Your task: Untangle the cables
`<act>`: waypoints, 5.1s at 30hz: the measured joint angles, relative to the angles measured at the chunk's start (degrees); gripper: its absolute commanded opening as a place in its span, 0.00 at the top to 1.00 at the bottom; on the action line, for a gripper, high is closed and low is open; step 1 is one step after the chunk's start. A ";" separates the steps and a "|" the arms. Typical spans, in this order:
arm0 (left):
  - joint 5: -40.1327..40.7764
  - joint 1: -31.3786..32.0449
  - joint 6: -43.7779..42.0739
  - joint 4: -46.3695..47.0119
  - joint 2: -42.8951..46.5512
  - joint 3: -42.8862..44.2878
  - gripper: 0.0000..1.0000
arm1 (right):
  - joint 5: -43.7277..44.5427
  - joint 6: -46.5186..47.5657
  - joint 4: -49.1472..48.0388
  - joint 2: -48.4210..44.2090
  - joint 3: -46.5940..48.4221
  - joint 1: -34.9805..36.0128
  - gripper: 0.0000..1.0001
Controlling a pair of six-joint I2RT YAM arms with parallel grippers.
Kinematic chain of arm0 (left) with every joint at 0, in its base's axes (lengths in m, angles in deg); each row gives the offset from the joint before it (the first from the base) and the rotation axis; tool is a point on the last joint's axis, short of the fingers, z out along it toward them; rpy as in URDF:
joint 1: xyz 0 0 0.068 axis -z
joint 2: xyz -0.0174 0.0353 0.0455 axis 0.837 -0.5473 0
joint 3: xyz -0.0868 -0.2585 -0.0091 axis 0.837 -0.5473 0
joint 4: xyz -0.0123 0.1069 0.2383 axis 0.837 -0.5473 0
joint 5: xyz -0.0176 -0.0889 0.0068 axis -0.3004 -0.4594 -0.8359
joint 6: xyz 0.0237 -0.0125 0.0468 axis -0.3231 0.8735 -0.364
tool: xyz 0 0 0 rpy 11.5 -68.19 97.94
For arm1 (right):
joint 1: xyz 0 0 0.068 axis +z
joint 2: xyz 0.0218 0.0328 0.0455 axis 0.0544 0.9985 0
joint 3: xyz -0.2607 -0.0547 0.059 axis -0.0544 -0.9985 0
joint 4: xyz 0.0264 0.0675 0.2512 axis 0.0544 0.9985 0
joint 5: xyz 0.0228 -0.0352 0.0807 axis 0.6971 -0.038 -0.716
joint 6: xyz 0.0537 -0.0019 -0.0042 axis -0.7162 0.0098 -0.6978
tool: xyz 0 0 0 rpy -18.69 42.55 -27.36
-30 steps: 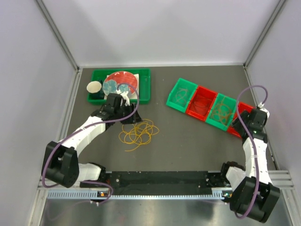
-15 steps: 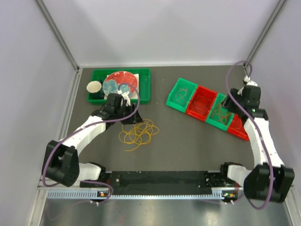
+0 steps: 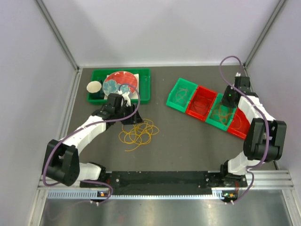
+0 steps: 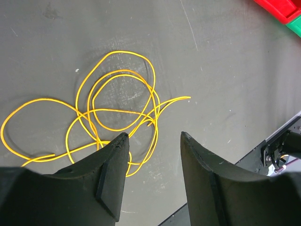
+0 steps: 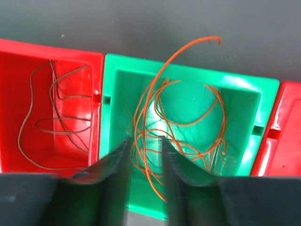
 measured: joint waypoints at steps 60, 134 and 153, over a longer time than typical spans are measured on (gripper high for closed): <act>0.20 0.00 -1.09 -0.57 0.37 0.11 0.48 | 40.30 -62.88 32.39 13.35 21.77 12.48 1.00; -0.09 0.00 -1.46 -1.97 1.66 0.33 0.48 | -0.39 -21.40 -5.22 -30.64 -27.36 -16.83 1.00; 0.13 0.00 -1.46 -1.97 1.66 0.33 0.48 | 10.51 -19.19 -3.96 1.16 -3.30 -0.57 1.00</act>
